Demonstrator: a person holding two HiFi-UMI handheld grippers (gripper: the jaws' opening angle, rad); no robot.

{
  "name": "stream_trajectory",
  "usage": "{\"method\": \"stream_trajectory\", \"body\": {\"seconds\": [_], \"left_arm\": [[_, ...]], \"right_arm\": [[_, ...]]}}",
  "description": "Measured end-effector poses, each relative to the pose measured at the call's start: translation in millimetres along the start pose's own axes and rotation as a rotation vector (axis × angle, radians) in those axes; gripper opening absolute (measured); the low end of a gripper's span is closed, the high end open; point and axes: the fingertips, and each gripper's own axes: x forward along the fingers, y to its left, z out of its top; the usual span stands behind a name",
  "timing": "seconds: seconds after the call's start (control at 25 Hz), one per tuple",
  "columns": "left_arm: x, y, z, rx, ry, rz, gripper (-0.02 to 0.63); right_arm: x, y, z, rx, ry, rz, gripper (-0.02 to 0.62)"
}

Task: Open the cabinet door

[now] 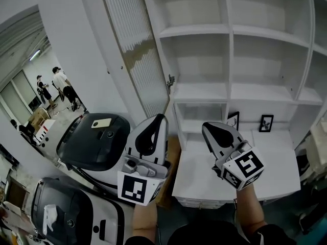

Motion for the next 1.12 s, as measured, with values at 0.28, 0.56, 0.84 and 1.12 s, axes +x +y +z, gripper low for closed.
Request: {"method": "stream_trajectory", "body": {"seconds": [0.28, 0.56, 0.84, 1.12], "left_arm": [[-8.6, -63.8, -20.8, -0.060, 0.092, -0.057, 0.025], [-35.8, -111.8, -32.2, -0.126, 0.181, -0.071, 0.026], [-65.2, -154.2, -28.4, -0.220, 0.210, -0.062, 0.025], [-84.2, -202.4, -33.0, -0.276, 0.259, -0.111, 0.025]], "right_arm": [[-53.1, -7.1, 13.5, 0.018, -0.008, -0.044, 0.017], [-107.4, 0.0, 8.0, 0.062, 0.018, -0.092, 0.017], [-161.1, 20.0, 5.8, 0.048, 0.042, -0.133, 0.017], [-211.4, 27.0, 15.4, 0.007, 0.039, -0.179, 0.017]]}}
